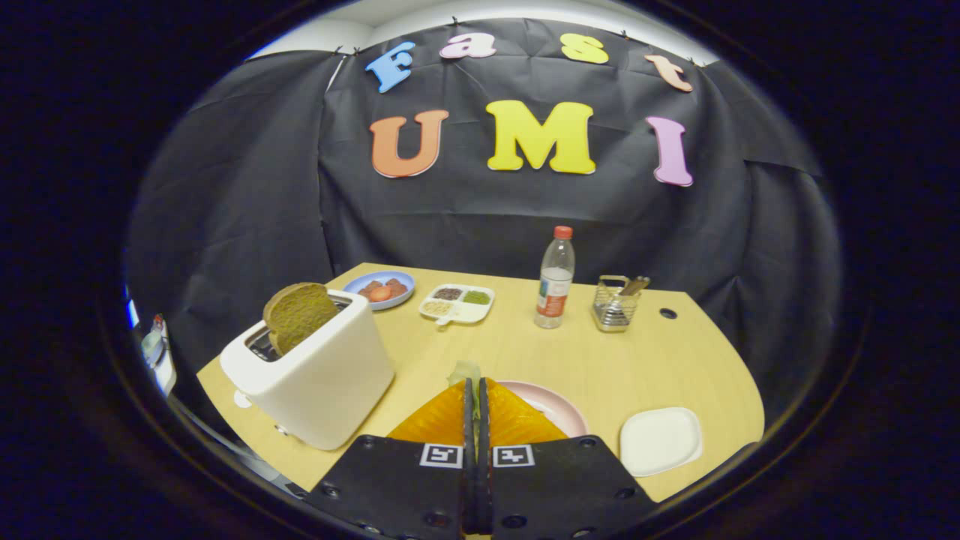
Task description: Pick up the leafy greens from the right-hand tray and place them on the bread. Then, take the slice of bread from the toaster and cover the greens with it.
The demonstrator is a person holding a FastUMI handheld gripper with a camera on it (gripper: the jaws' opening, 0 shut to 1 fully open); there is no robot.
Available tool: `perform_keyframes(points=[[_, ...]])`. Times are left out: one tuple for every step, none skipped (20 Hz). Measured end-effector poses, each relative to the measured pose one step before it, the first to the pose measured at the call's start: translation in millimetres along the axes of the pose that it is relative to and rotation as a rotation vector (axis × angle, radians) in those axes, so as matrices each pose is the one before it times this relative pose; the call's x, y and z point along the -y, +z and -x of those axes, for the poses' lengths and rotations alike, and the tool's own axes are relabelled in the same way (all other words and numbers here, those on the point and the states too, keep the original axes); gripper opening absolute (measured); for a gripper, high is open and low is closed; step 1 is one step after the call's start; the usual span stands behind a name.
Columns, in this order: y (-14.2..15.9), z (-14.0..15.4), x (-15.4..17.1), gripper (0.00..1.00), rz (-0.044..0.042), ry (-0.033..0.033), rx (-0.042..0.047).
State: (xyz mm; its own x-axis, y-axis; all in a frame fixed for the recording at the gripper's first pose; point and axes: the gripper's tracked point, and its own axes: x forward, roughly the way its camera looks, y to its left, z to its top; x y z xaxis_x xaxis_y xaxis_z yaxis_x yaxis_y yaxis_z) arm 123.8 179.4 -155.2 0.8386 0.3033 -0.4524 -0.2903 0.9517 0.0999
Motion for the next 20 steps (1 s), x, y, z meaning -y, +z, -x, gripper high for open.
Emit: perform_keyframes(points=[[-4.09,-5.11,-10.92,0.0,-0.00439,0.02395,-0.00935],[-4.14,-5.62,-7.41,0.0,-0.00387,0.01737,-0.013],[-4.25,-7.64,0.29,0.0,0.00066,0.00277,-0.01324],[-0.83,-10.01,7.0,0.0,0.00312,-0.01406,-0.00503],[-2.36,-11.32,12.39,0.0,0.00554,-0.03307,-0.00773],[-3.15,-11.86,11.78,0.0,0.00227,-0.02402,-0.0128],[-6.02,-12.72,8.26,0.0,-0.01163,-0.00808,-0.01905],[-4.78,-10.9,8.31,0.0,-0.0202,-0.00525,-0.01995],[-4.11,-8.66,8.87,0.0,-0.01464,-0.0008,-0.01914],[-1.9,-6.96,7.92,0.0,-0.01715,-0.00602,-0.00688],[-1.54,-8.24,7.12,0.0,-0.00322,-0.00225,-0.00662],[-0.64,-7.28,7.66,0.0,0.00026,-0.00822,-0.00635],[-2.16,-5.67,7.79,0.0,-0.00276,-0.01396,-0.00601],[-0.98,-4.91,4.98,0.0,-0.00305,-0.00539,-0.00518],[-1.24,-5.21,2.61,0.0,-0.00579,0.00139,-0.00421],[-1.57,-3.05,2.79,0.01,-0.00844,-0.00097,-0.00705],[-1.64,-1.54,1.91,0.01,-0.01251,0.00043,-0.00637],[-1.29,-2.14,0.38,0.01,-0.0079,0.00585,-0.00619],[-1.38,-2.43,0.84,0.01,-0.0072,0.00098,-0.00393],[-0.78,-1.46,-2.18,0.01,0.00201,0.01081,0.00161]])
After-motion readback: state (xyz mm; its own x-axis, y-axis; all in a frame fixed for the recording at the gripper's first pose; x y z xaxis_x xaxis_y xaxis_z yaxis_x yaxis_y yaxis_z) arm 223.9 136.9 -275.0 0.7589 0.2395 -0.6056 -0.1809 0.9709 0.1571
